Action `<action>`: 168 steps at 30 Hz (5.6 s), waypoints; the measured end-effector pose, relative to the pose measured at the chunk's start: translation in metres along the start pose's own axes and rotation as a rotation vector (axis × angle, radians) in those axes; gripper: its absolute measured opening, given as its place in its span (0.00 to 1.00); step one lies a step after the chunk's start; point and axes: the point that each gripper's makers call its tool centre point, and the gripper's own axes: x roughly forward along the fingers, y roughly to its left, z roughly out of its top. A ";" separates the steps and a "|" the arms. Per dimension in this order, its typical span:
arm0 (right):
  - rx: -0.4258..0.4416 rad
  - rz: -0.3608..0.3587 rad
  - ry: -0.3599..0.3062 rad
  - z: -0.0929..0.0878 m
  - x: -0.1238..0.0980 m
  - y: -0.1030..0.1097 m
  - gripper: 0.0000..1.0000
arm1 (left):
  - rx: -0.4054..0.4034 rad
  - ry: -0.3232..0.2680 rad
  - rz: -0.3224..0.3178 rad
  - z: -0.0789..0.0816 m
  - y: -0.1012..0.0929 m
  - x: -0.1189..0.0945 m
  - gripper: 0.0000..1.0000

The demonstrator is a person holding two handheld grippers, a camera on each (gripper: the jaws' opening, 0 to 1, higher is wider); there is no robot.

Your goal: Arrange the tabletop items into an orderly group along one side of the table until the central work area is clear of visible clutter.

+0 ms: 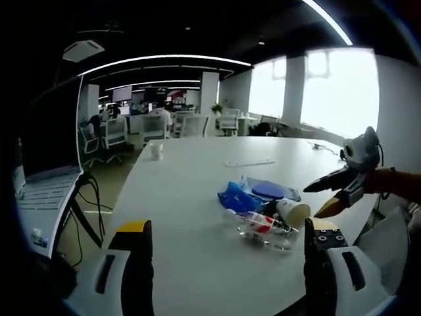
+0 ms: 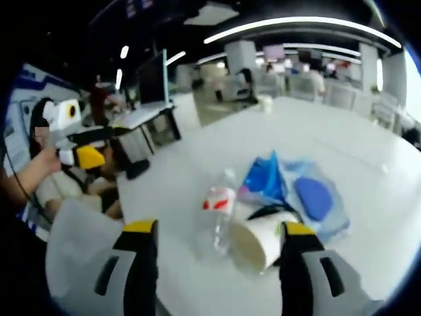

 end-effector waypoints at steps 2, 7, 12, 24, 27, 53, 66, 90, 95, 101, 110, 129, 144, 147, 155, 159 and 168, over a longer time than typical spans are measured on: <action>-0.003 0.006 0.014 -0.001 0.005 0.002 0.72 | 0.004 0.007 -0.004 -0.002 0.000 0.002 0.96; -0.028 0.008 0.050 -0.005 0.018 0.005 0.72 | -0.006 0.017 -0.014 -0.007 0.000 0.004 0.95; -0.050 0.022 0.072 -0.004 0.030 0.008 0.71 | -0.013 0.042 -0.016 -0.014 0.002 0.007 0.95; -0.053 0.048 0.142 -0.007 0.055 0.007 0.70 | -0.031 0.056 -0.031 -0.025 0.005 0.016 0.95; -0.056 0.048 0.155 -0.007 0.061 0.006 0.70 | -0.043 0.054 -0.036 -0.026 0.004 0.017 0.95; -0.006 0.040 0.350 -0.017 0.110 0.005 0.54 | -0.076 0.088 -0.094 -0.043 -0.005 0.028 0.94; 0.055 0.007 0.399 -0.023 0.131 0.002 0.47 | -0.073 0.124 -0.109 -0.053 -0.005 0.037 0.93; 0.120 -0.078 0.456 -0.031 0.141 -0.007 0.37 | -0.075 0.152 -0.138 -0.059 -0.012 0.047 0.91; 0.114 -0.081 0.430 -0.028 0.140 -0.006 0.36 | -0.071 0.154 -0.142 -0.058 -0.014 0.047 0.91; 0.135 -0.090 0.359 -0.016 0.139 -0.006 0.35 | -0.067 0.150 -0.142 -0.056 -0.015 0.048 0.91; 0.200 -0.118 0.177 0.014 0.127 -0.008 0.35 | -0.056 0.150 -0.160 -0.052 -0.021 0.054 0.90; 0.166 -0.268 -0.229 0.051 0.110 -0.028 0.35 | -0.049 0.142 -0.213 -0.050 -0.033 0.065 0.88; 0.096 -0.329 -0.321 0.043 0.096 -0.013 0.36 | -0.016 0.161 -0.209 -0.056 -0.031 0.064 0.87; 0.076 -0.340 -0.326 0.040 0.093 -0.010 0.36 | -0.012 0.166 -0.210 -0.057 -0.033 0.064 0.86; 0.102 -0.388 -0.319 0.030 0.082 -0.005 0.37 | -0.002 0.171 -0.222 -0.059 -0.039 0.063 0.86; 0.121 -0.431 -0.315 0.023 0.077 -0.001 0.37 | 0.003 0.170 -0.231 -0.058 -0.042 0.063 0.86; 0.120 -0.452 -0.297 0.014 0.072 0.007 0.37 | 0.063 0.202 -0.245 -0.067 -0.046 0.063 0.86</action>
